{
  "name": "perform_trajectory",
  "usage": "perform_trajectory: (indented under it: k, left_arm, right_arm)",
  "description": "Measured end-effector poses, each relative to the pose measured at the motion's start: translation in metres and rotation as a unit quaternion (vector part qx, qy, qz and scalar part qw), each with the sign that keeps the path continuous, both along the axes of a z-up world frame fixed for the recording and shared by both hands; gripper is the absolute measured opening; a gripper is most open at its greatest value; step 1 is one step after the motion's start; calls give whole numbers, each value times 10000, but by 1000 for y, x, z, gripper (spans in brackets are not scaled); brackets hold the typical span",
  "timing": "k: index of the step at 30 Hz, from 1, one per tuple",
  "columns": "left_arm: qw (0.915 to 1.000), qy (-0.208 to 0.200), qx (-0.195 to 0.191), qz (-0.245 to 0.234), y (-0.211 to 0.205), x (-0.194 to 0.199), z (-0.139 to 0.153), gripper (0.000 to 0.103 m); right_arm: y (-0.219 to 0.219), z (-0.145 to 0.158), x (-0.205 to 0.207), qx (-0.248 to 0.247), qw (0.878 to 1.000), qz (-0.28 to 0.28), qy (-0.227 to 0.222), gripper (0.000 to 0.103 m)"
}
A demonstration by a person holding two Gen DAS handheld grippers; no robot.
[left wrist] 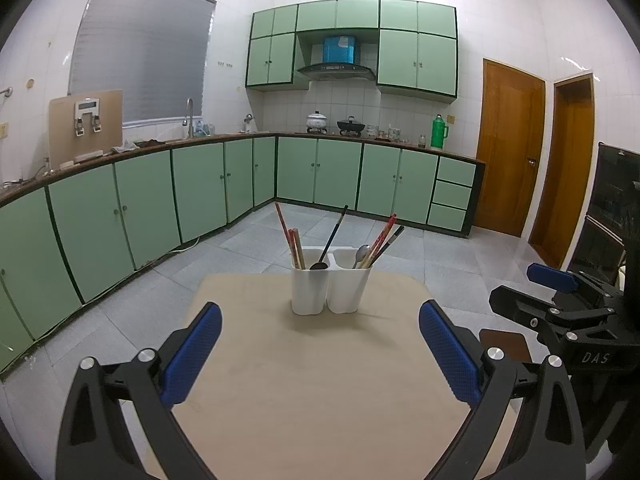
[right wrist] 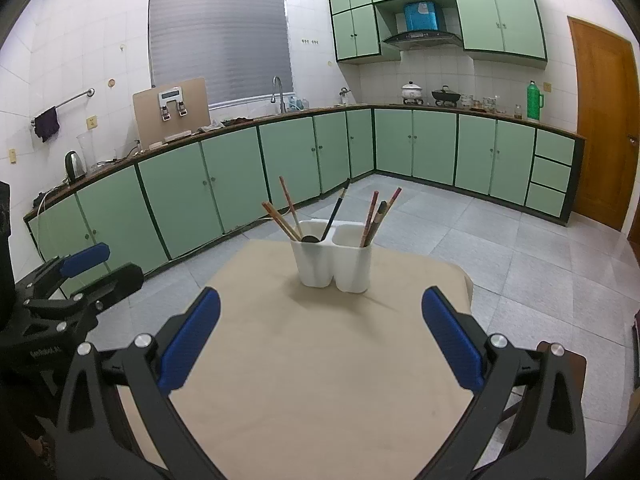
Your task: Organize utensils
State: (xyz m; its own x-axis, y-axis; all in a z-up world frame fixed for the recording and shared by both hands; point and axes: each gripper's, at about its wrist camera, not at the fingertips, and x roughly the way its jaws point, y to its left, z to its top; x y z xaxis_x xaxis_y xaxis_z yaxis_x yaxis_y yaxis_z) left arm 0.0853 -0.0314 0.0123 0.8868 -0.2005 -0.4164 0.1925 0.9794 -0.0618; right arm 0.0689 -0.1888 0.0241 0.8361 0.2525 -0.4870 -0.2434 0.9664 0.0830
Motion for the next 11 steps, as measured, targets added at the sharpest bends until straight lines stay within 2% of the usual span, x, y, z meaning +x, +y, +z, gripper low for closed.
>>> perform_trajectory:
  k: [11]
  left_arm:
    - [10000,63,16,30,-1,3,4,97]
  right_arm:
    - [0,0,0,3,10000,-1,3,98]
